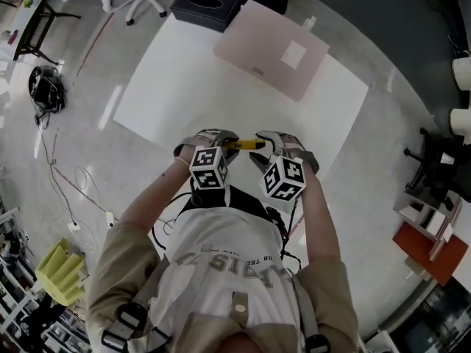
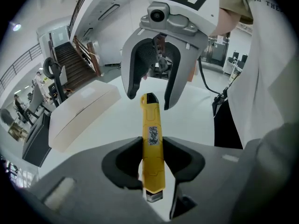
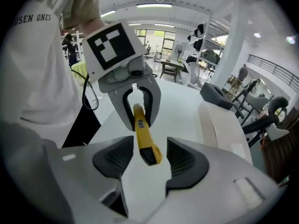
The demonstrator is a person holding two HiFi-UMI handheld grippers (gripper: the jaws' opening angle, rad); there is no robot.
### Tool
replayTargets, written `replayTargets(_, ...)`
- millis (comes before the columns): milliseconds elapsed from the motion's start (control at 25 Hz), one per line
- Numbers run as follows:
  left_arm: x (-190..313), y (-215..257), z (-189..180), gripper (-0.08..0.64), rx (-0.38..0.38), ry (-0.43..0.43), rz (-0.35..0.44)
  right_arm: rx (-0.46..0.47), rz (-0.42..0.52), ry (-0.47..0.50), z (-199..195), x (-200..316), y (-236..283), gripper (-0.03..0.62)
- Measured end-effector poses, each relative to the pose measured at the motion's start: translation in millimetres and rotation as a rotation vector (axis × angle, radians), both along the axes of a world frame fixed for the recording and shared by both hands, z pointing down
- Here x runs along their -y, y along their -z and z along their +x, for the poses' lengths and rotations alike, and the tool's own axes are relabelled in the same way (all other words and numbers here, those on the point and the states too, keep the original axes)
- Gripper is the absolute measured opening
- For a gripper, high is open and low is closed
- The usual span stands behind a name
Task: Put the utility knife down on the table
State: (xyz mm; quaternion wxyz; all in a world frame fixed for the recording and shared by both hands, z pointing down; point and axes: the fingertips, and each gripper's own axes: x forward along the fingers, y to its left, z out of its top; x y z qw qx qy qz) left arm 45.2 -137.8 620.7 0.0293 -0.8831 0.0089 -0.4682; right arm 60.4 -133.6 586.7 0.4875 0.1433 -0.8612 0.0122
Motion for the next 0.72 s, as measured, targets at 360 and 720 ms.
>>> replayTargets(360, 2, -21, 5, 0.135, 0.066, -0.043, 0.027, -0.13, -0.041, 0.186, -13, -8, -50, 0.194)
replayTargets(720, -11, -31, 7, 0.135, 0.094, -0.076, -0.005, -0.2, -0.047, 0.247, -20, -15, -73, 0.176)
